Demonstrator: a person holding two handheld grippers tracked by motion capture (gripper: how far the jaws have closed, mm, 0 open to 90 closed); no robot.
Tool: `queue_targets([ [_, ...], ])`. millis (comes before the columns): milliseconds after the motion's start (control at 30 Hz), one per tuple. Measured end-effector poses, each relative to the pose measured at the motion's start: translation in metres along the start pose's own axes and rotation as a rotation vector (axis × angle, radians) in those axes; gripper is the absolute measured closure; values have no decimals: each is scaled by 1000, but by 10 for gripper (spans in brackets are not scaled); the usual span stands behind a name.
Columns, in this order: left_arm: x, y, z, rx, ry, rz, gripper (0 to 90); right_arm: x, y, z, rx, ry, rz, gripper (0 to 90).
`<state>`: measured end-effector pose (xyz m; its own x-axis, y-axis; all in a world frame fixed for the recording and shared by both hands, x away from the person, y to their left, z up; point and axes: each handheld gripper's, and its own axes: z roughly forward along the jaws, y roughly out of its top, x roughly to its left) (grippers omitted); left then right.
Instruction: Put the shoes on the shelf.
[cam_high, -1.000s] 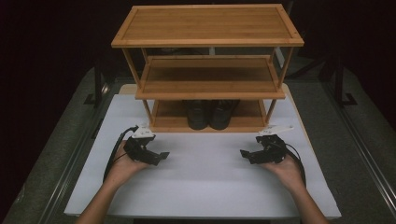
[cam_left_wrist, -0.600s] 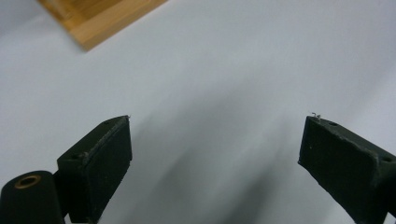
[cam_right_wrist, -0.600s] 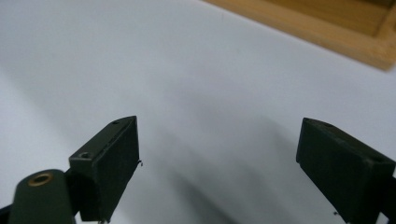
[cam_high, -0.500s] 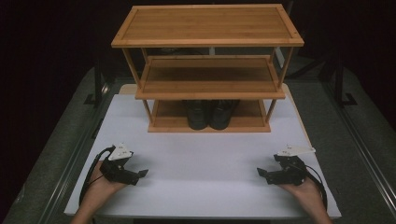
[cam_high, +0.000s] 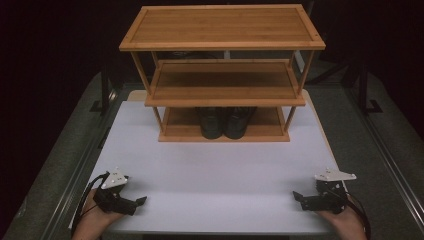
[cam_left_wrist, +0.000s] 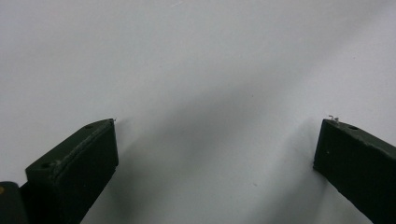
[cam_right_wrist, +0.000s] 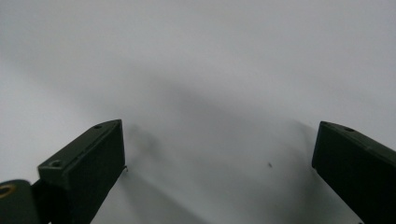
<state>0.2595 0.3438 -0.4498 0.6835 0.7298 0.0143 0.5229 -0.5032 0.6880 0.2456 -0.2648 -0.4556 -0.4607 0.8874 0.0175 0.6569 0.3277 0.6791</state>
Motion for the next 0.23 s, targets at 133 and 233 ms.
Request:
queue_targets([
  [133, -1, -1, 0, -3, 3, 1, 0, -1, -2, 1, -12, 2, -1, 10],
  [233, -1, -1, 0, -3, 3, 1, 0, -1, -3, 1, -15, 2, 0, 10],
])
